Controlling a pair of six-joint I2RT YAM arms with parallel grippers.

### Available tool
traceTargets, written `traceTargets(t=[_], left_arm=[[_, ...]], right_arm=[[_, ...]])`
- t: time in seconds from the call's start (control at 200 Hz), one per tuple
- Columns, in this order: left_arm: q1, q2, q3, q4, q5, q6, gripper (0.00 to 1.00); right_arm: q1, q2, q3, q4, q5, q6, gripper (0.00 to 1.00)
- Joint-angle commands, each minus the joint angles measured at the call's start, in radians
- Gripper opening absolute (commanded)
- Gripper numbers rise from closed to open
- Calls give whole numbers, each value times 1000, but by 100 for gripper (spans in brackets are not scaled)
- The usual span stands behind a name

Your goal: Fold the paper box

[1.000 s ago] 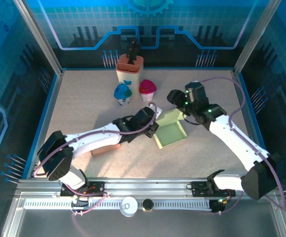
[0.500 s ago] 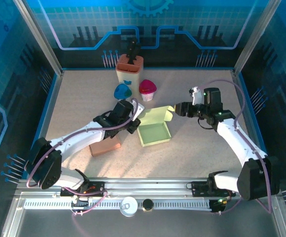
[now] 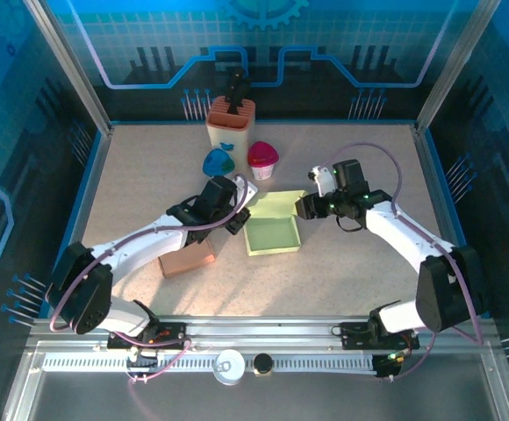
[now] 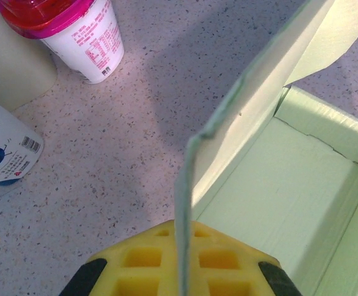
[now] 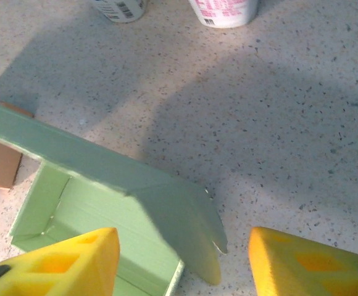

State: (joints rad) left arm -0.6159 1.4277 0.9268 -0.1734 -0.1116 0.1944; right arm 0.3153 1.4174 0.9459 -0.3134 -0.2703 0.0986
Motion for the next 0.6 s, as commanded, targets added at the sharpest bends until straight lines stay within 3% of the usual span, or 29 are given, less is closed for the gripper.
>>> traceTargets(t=[0.0, 0.595], left_arm=[[13, 20, -2, 14, -17, 28, 0], [14, 57, 12, 41, -33, -19, 0]], right_arm=[[23, 39, 47, -16, 61, -43, 51], [109, 92, 102, -46, 193, -54, 18]])
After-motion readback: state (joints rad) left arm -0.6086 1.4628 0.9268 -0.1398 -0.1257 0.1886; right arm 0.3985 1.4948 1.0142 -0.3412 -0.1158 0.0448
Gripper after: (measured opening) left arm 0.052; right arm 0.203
